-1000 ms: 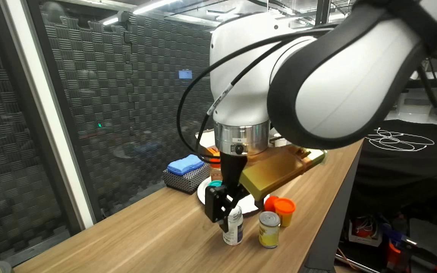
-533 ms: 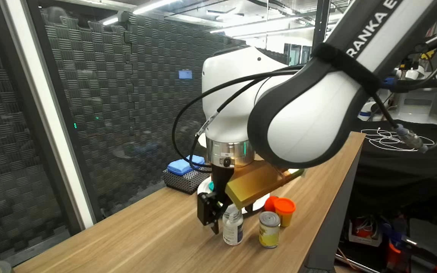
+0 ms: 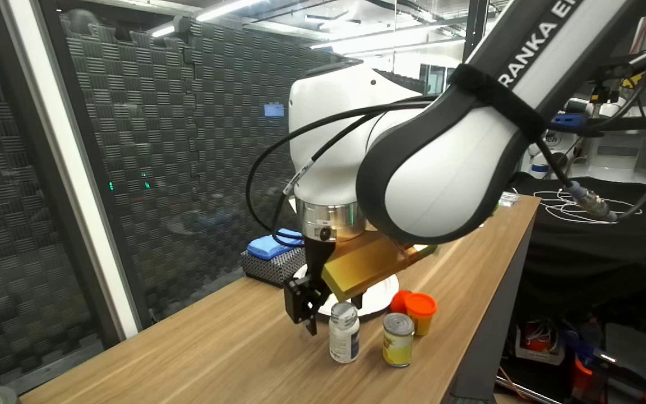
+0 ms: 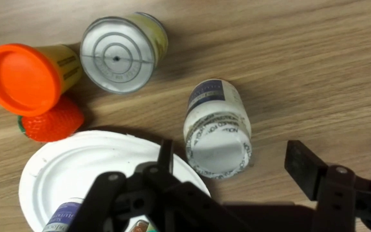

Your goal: Put the bottles on the tray

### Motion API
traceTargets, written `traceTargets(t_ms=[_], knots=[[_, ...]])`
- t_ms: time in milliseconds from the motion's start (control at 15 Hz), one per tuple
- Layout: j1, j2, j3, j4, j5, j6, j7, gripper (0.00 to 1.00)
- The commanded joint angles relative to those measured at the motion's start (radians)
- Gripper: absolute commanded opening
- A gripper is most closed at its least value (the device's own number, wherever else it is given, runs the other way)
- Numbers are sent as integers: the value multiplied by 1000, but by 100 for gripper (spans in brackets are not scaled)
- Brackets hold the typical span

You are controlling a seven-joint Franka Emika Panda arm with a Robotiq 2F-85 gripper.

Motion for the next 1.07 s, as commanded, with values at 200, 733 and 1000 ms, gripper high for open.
traceTargets(t_ms=[200,733,1000], knots=[[46,-61,-17,-30,-89,-29,92,40],[29,-112,-14,-48,-127,-57,211,22],[-14,-142,-18,-38,-87,-63,275,21]])
